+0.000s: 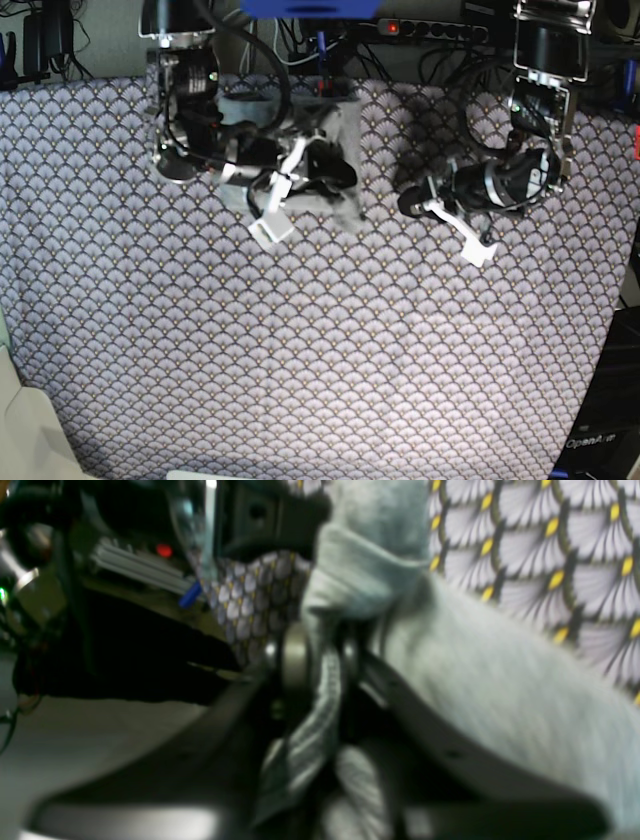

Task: Fold the T-shirt properly
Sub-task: 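Lay the folded end onto the shirt beside the left gripper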

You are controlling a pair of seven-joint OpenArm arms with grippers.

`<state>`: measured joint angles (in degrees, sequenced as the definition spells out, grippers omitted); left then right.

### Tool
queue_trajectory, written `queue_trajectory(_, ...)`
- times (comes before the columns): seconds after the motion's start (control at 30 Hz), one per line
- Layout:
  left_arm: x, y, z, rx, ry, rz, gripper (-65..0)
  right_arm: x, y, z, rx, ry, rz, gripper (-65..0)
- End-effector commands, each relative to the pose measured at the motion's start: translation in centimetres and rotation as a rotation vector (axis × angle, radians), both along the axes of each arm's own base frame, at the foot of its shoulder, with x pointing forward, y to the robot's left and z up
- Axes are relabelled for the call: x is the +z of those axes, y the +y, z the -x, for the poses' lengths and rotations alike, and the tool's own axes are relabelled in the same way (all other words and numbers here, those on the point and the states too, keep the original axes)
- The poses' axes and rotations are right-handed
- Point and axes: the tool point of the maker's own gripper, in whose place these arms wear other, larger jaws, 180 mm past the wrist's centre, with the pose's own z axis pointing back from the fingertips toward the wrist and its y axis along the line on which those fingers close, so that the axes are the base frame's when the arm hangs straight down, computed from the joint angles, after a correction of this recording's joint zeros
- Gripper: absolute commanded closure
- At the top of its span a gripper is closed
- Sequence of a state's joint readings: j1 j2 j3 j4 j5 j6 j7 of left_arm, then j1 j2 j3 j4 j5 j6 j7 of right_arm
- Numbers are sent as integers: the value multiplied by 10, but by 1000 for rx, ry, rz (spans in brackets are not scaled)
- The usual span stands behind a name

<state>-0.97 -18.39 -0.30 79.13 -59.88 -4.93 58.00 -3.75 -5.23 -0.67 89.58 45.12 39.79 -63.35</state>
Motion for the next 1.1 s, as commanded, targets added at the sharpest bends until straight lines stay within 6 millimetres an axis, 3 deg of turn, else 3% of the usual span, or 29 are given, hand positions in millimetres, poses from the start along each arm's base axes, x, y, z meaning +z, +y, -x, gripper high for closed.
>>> queue_trajectory(0.0, 13, 2, -11, 2, -48, 11, 0, 9, 4, -6, -6, -21, -37, -213)
queue_trajectory(0.1, 13, 2, -11, 2, -48, 11, 0, 1, 6, -4, -1, 11, -40, -300)
queue_trajectory(0.17, 13, 2, -11, 2, -48, 11, 0, -1, 6, -4, -3, 17, -42, -321)
queue_trajectory(0.23, 13, 2, -10, 2, -46, 11, 0, 0, 6, -4, 2, 16, -38, -323)
queue_trajectory(0.5, 13, 3, -10, 4, -45, 10, 0, 33, 42, 1, 161, -116, -33, -324)
queue_trajectory(0.6, 13, 9, -10, 3, -47, -7, 0, 41, 47, 3, 180, -143, -35, -322)
queue_trajectory(0.9, 11, 40, -7, 82, -42, -25, 0, 43, 26, -1, 183, -194, 25, -320)
queue_trajectory(1.07, 11, 42, -7, 87, -41, -25, 0, 53, 10, -4, 187, -264, 75, -319)
